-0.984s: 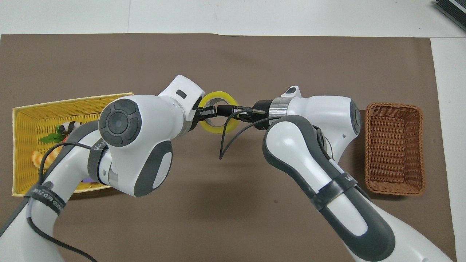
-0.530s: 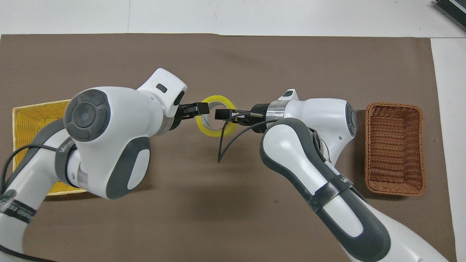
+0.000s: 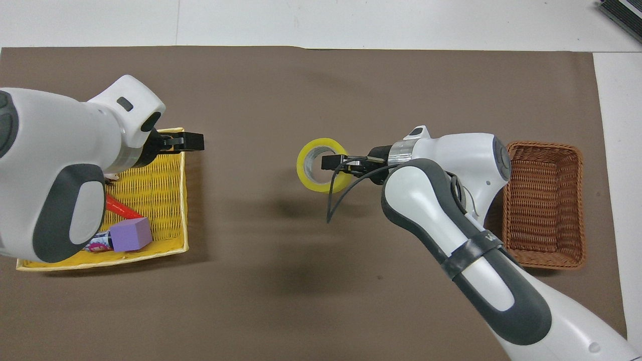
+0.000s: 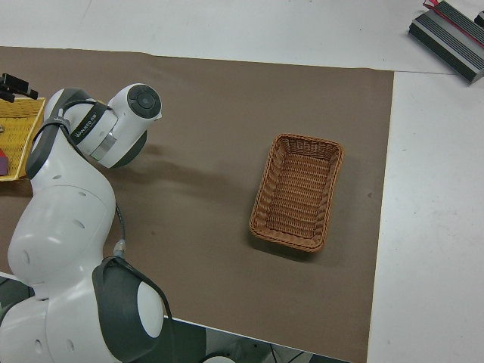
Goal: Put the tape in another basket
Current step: 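Open the left gripper and withdraw it while the right gripper holds tape, then carry the tape with the right gripper and lower it into the wicker basket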
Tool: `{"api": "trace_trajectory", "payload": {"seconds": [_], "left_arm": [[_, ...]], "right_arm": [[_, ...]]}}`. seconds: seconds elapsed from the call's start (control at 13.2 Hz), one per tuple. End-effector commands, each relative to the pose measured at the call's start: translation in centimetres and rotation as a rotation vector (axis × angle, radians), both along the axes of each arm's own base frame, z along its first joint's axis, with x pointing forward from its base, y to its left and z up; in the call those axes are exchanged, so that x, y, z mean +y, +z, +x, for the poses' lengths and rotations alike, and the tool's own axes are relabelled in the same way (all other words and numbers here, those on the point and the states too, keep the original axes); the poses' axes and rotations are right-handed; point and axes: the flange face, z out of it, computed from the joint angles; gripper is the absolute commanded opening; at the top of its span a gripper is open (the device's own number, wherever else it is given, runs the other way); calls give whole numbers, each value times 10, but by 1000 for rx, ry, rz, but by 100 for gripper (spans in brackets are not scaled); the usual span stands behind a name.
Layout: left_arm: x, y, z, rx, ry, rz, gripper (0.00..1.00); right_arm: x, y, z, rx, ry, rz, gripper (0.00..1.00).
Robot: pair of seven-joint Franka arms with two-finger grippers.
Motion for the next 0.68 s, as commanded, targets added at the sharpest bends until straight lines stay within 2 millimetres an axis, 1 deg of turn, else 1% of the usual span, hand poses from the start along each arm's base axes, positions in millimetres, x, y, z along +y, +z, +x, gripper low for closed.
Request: {"api": "trace_trajectory", "payload": {"seconds": [0.0, 0.08, 0.15, 0.3, 0.38, 0.45, 0.53, 0.61], "left_arm": [[40, 48, 7, -6, -28, 42, 100], [58, 66, 7, -1, -37, 51, 100], [70, 82, 5, 9, -56, 59, 100], [100, 112, -1, 23, -45, 68, 100], [106, 126, -4, 32, -36, 70, 100], [108, 130, -7, 61, -39, 71, 100], [110, 131, -9, 76, -57, 75, 100], [113, 134, -11, 73, -78, 80, 100]], "right_arm": [[-31, 12, 3, 2, 78, -115, 0], [-34, 16, 4, 1, 120, -158, 0], [-38, 27, 8, -15, 175, -223, 0], [-49, 46, 19, -88, 299, -422, 0], [-50, 54, 21, -114, 335, -484, 0], [-51, 62, 20, -125, 357, -522, 0], [-54, 74, 17, -112, 379, -557, 0], [-60, 82, 12, -84, 382, -572, 0]]}}
